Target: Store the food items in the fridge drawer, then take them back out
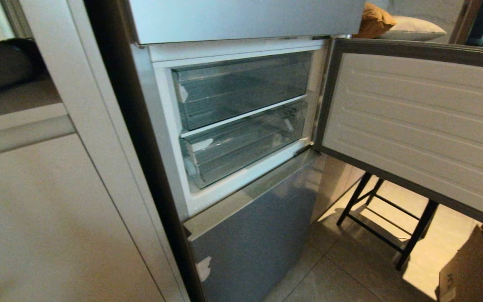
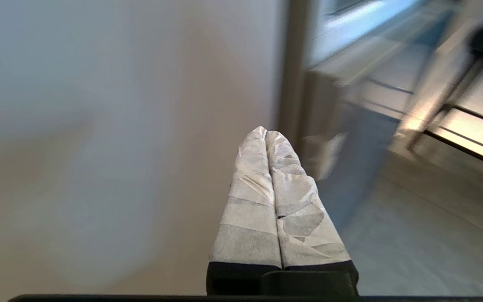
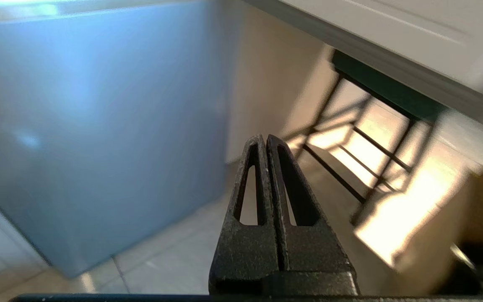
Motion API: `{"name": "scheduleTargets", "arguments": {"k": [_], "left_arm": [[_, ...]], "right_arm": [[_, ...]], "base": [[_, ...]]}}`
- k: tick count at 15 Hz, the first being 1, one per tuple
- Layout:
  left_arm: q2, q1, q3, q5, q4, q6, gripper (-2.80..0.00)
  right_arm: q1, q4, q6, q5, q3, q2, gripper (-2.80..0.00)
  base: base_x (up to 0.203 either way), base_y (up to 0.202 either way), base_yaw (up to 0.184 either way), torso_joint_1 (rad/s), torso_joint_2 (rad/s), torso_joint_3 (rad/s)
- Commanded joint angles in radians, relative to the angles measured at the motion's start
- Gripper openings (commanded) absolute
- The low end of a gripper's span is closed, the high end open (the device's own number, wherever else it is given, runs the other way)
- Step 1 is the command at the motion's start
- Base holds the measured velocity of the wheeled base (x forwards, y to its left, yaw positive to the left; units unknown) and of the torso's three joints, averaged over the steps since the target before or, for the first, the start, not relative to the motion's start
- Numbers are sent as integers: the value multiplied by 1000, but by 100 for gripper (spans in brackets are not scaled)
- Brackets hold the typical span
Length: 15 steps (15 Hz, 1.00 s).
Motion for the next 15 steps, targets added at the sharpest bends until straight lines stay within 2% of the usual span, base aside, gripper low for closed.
{"name": "scheduleTargets", "arguments": {"k": [1, 5, 7, 11, 13, 15], "left_arm": [[0, 1, 11, 0, -1, 0, -280], [0, 1, 11, 0, -1, 0, -280], [0, 1, 11, 0, -1, 0, -280], [0, 1, 11, 0, -1, 0, -280], [0, 1, 11, 0, -1, 0, -280], [0, 1, 11, 0, -1, 0, -280]], "right_arm": [[0, 0, 0, 1, 0, 0, -280], [0, 0, 0, 2, 0, 0, -280], [0, 0, 0, 1, -2, 0, -280], [0, 0, -12, 8, 0, 0, -280], [0, -14, -51, 7, -6, 0, -280], [-1, -27, -53, -9, -72, 36, -280]], "base": [[3, -8, 181, -2, 4, 5], [1, -10, 207, 3, 4, 1], [1, -5, 119, 0, 4, 4], [0, 0, 0, 0, 0, 0], [0, 0, 0, 0, 0, 0], [0, 0, 0, 0, 0, 0]]}}
